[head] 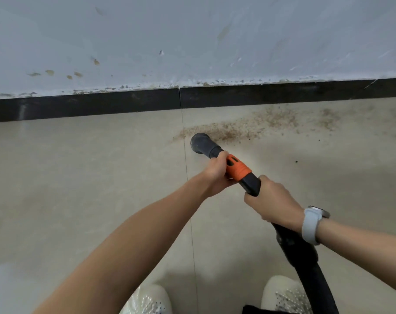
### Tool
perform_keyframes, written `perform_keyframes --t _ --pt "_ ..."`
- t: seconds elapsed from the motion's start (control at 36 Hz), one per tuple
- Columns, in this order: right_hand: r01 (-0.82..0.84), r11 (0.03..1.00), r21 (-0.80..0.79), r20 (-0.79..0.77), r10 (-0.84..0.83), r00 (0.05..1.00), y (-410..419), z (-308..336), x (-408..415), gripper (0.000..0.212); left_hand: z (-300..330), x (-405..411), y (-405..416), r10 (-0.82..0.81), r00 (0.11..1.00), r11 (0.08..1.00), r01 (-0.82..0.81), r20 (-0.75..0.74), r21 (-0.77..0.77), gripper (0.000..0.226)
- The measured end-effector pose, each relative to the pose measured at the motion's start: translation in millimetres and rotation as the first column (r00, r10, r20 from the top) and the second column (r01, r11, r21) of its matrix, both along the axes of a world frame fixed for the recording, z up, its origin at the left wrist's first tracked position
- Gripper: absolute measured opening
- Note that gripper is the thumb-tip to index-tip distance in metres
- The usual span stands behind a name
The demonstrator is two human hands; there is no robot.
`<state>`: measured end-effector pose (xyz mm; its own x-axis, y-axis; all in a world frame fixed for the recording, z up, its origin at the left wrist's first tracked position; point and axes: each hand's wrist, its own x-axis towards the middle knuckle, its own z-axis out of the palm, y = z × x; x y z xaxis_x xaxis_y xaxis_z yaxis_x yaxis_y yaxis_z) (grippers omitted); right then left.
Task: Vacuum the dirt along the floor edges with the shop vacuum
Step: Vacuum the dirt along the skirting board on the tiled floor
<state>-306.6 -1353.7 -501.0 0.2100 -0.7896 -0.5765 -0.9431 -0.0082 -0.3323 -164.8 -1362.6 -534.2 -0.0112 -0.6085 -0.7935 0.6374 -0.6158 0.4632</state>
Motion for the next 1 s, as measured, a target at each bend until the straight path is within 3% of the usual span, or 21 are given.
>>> perform_keyframes --t 0.14,0.25,0.47,0.72,1.0 --pt "0.029 0.999 0.017 0.075 -0.03 0.997 1.5 4.8 8.8 0.013 0.6 3.3 -1.6 0.052 0.996 0.998 -0.049 0.073 -0.045 0.019" --pt "-0.109 0.993 0.033 0.1 0.106 0.989 8.2 2.9 33.1 0.019 -9.9 24.4 17.5 0.209 0.964 0.978 -0.21 0.165 -0.013 0.018" --pt "-0.252 0.968 0.016 0.129 0.248 0.96 10.1 -0.5 77.2 0.02 -7.6 65.7 27.2 0.326 0.926 0.945 -0.326 0.193 -0.028 0.019" --pt "-0.152 0.988 0.012 0.078 0.15 0.986 -8.0 3.3 58.9 0.018 -4.4 48.7 -2.2 0.207 0.972 0.978 -0.206 0.111 -0.021 0.016" --pt "0.039 0.999 -0.02 0.018 -0.038 0.999 -22.3 9.8 29.4 0.016 1.7 11.0 -38.2 0.023 0.992 0.998 -0.017 0.121 -0.055 0.023"
